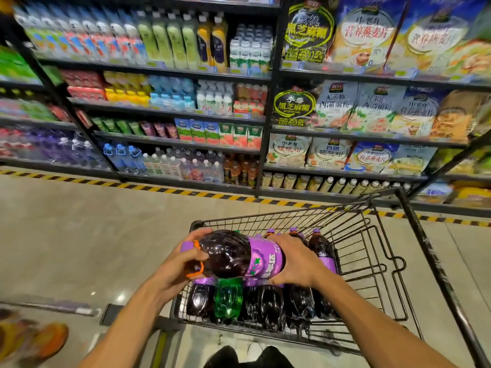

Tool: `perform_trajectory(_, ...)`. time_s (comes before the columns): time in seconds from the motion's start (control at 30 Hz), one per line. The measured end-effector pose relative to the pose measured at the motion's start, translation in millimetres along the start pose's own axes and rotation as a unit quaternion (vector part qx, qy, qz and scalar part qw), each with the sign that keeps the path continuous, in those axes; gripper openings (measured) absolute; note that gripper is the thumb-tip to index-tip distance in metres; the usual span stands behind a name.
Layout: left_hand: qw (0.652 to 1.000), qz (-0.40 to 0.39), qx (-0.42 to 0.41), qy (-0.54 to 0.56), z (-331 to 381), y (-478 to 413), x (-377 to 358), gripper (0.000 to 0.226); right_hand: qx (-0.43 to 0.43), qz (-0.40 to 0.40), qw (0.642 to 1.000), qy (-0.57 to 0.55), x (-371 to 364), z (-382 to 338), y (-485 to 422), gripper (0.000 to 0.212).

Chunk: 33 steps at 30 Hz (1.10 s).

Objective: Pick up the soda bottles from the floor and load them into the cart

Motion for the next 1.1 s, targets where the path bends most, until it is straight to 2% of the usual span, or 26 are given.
perform_trajectory(0.2,0.991,0.023,0.057,-0.117,42,-35,12,0.059,-0.063,0.011,0.985,-0.162,-52,-19,-17,0.097)
perform_trajectory(0.33,0.975,0.07,0.077,-0.196,59,-76,25,0.039,-0.15,0.022,0.949,-0.275,-93,-36,-25,0.078)
perform_trajectory(0.43,0.961,0.081,0.098,-0.248,58,-111,25,0.038,-0.211,0.032,0.918,-0.334,-125,-40,-34,0.071)
perform_trajectory(0.57,0.948,0.073,0.121,-0.286,32,-173,27,0.018,-0.3,0.011,0.872,-0.386,-167,-41,-47,0.089)
perform_trajectory(0.63,0.943,0.082,0.135,-0.292,13,-205,28,0.012,-0.344,0.004,0.847,-0.406,-180,-38,-54,0.089)
perform_trajectory(0.73,0.939,0.069,0.156,-0.299,-19,-245,27,0.015,-0.403,-0.011,0.816,-0.415,-195,-34,-61,0.084)
perform_trajectory(0.8,0.931,0.048,0.184,-0.312,-42,-267,26,0.023,-0.445,-0.026,0.796,-0.409,-204,-33,-62,0.094)
perform_trajectory(0.87,0.924,0.046,0.198,-0.324,-60,-285,23,0.014,-0.485,-0.032,0.778,-0.398,-212,-29,-65,0.109)
perform_trajectory(0.93,0.917,0.047,0.205,-0.34,-76,-298,22,0.008,-0.505,-0.031,0.765,-0.399,-216,-26,-68,0.11)
perform_trajectory(0.97,0.914,0.038,0.215,-0.343,-84,-303,21,0.012,-0.513,-0.023,0.761,-0.396,-217,-25,-70,0.106)
perform_trajectory(1.07,0.913,0.031,0.217,-0.344,-101,-312,24,0.042,-0.543,-0.005,0.752,-0.374,-225,-28,-71,0.106)
perform_trajectory(1.1,0.913,0.025,0.211,-0.347,-106,-314,24,0.036,-0.551,-0.007,0.753,-0.359,-228,-30,-72,0.107)
Point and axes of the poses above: each hand's wrist, its own y-axis away from the middle knuckle, its own x-axis out of the back of the hand, z = x × y, the point moved 5 cm from there along -y, towards the middle knuckle, and after that the axes turned 7 degrees about y, right-handed, at the moved point
